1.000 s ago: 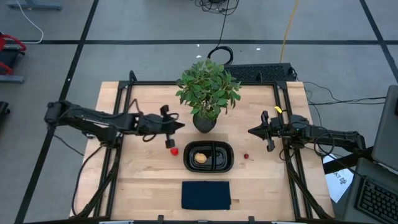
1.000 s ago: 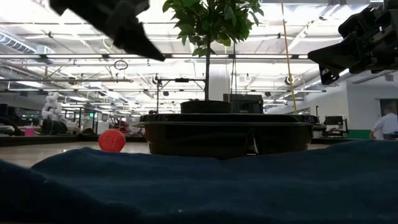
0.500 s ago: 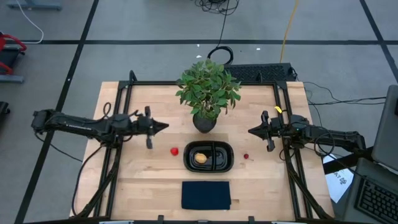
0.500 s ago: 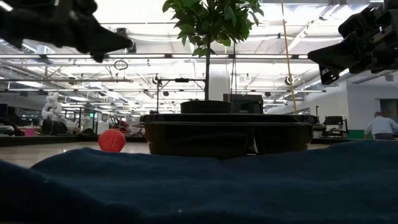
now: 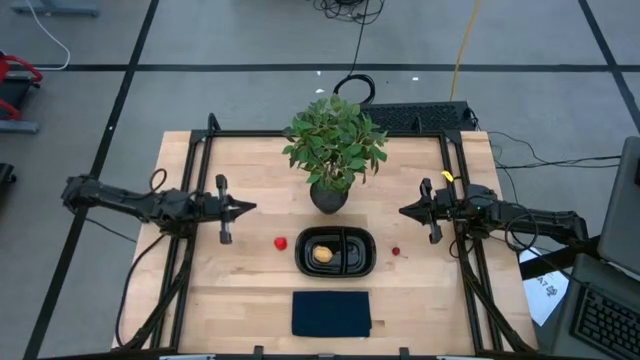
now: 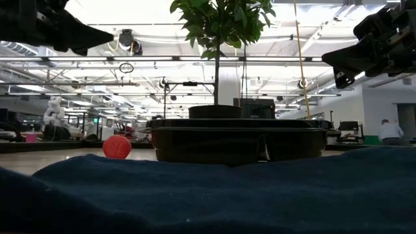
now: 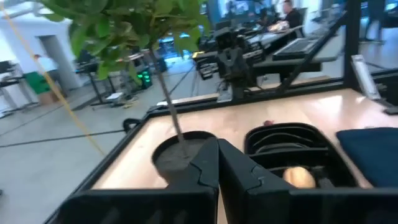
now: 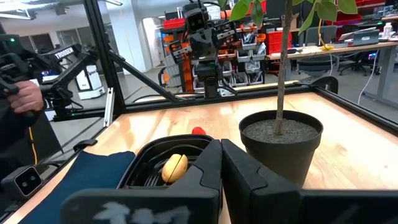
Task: Pick and placing Produce into tupperware
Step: Put the red cherry into the black container
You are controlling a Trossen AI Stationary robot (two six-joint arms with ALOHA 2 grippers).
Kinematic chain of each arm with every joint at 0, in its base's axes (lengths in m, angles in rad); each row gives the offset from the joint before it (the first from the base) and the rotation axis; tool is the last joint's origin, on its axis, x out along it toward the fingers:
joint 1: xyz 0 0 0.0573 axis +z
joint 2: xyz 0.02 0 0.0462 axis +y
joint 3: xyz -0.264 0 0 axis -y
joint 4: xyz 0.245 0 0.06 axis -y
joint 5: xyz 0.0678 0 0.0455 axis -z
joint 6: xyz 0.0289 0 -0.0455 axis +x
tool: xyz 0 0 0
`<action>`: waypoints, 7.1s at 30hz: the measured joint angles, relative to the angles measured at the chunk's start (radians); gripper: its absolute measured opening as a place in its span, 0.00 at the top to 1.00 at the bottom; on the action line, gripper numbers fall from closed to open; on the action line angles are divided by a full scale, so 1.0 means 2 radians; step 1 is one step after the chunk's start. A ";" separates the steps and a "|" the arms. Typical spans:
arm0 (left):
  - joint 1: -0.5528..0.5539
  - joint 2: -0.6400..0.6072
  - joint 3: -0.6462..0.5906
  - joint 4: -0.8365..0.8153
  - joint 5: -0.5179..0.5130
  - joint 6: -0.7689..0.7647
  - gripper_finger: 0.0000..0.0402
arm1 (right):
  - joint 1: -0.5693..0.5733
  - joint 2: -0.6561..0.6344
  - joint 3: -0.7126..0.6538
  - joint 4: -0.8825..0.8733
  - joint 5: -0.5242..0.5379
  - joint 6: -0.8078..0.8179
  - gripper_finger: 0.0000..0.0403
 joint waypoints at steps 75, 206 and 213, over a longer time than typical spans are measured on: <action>0.022 -0.064 -0.075 -0.017 0.024 -0.057 1.00 | 0.129 0.360 0.321 -0.306 0.032 0.018 1.00; 0.022 -0.064 -0.074 -0.021 0.024 -0.074 1.00 | 0.269 0.553 0.176 -0.177 0.143 0.172 0.43; 0.022 -0.064 -0.074 -0.021 0.024 -0.076 1.00 | 0.269 0.553 0.176 -0.178 0.150 0.169 0.61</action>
